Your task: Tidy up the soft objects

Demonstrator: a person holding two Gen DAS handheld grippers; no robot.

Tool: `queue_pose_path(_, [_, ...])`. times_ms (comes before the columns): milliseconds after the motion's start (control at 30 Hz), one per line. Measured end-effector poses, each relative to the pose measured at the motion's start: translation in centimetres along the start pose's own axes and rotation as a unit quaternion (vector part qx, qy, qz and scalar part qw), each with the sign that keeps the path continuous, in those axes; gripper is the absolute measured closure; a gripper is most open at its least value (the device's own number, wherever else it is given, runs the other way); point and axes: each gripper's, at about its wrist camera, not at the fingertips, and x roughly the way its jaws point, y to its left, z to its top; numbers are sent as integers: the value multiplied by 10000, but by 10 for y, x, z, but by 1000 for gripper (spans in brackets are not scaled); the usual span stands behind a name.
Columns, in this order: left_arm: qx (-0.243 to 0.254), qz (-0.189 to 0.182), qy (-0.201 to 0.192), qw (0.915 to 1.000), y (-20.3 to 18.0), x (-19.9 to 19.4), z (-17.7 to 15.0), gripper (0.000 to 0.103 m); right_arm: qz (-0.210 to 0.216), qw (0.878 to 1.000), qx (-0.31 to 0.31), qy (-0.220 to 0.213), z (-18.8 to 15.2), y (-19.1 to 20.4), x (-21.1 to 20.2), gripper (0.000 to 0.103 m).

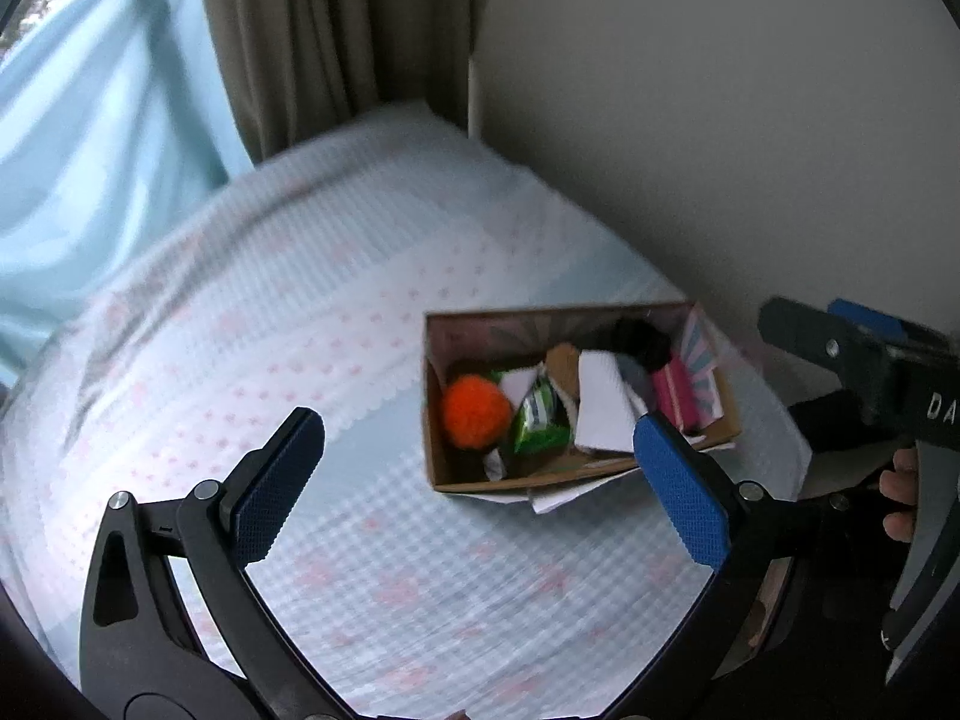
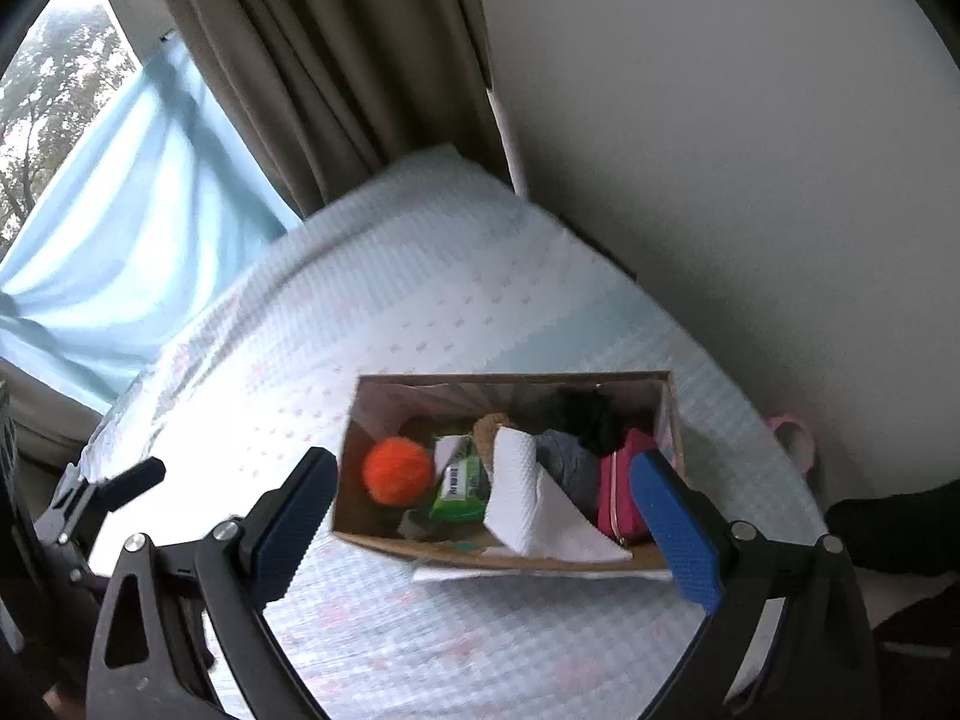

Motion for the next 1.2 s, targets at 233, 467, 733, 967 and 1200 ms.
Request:
queue_pose_path(233, [89, 153, -850, 9962, 25, -96, -15, 0, -250, 9966, -167, -769, -31, 42, -95, 6])
queue_pose_path(467, [165, 182, -1432, 9894, 45, -174, -46, 0, -703, 9849, -472, -1513, -72, 87, -168, 6])
queue_pose_path(733, [74, 72, -1805, 9835, 60, -221, -84, 0, -754, 9817, -282, -1724, -112, 104, -200, 6])
queue_pose_path(967, [10, -2, -2035, 9791, 63, -237, -97, 0, -835, 9756, -319, -2004, -125, 112, -219, 6])
queue_pose_path(1200, [52, 30, -2212, 9752, 57, -247, -99, 0, -892, 9710, -374, -2185, -127, 116, -227, 6])
